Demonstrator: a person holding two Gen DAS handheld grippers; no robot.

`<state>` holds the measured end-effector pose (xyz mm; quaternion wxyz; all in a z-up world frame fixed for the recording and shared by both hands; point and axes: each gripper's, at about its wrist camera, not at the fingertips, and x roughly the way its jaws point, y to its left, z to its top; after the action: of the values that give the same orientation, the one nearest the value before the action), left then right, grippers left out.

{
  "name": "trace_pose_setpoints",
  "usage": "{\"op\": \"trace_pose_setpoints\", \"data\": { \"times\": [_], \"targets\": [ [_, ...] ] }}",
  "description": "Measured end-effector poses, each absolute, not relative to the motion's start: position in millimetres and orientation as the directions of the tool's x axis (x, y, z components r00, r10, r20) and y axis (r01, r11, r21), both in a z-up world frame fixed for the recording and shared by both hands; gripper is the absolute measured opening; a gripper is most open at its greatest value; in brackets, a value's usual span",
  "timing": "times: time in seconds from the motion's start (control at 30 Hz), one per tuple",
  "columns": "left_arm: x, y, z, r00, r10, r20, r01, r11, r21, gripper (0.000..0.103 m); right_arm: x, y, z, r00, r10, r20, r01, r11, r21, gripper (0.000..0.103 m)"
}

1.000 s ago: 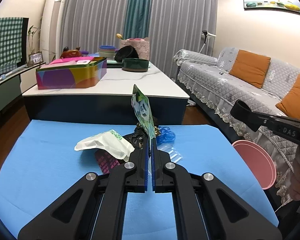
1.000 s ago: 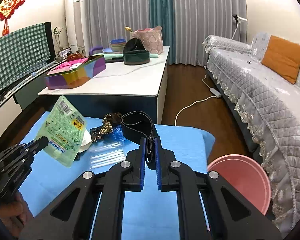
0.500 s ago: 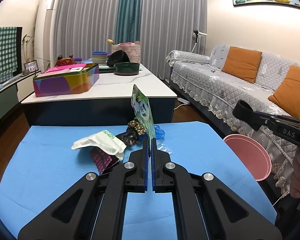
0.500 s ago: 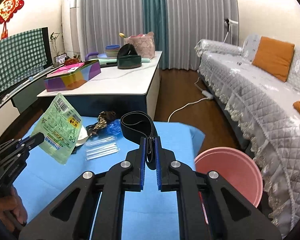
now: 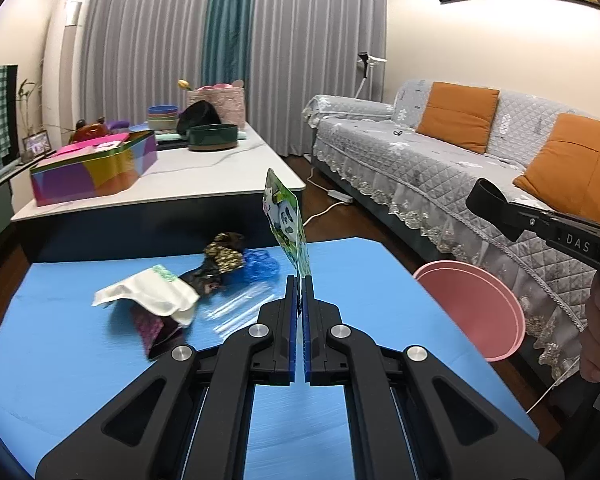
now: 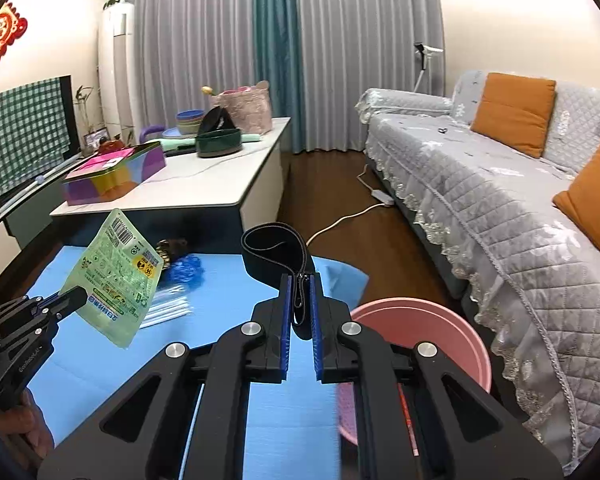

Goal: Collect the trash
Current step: 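Carry both items over the pink basin and open both tools to drop them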

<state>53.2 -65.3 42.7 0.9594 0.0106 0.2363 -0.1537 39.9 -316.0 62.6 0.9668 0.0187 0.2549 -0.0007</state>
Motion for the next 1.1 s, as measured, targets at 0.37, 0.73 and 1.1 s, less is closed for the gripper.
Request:
{"op": "trace_pose_setpoints", "data": {
  "times": [0.37,0.73,1.1],
  "targets": [
    [54,-98,43,0.819,-0.349,-0.455,0.362,0.930,-0.062,0.002,31,-353,59,0.868,-0.053,-0.495,0.091,0.995,0.052,0.009],
    [57,-112,40,0.804,-0.370,-0.466,0.385,0.920,-0.065,0.002,28,-373,57,0.864,-0.091,-0.494,0.139,0.989,0.060,0.009],
    [60,-122,39,0.792,-0.388,-0.472,0.408,0.911,-0.064,0.002,34,-392,57,0.861,-0.120,-0.494,0.183,0.980,0.082,0.009]
  ]
}}
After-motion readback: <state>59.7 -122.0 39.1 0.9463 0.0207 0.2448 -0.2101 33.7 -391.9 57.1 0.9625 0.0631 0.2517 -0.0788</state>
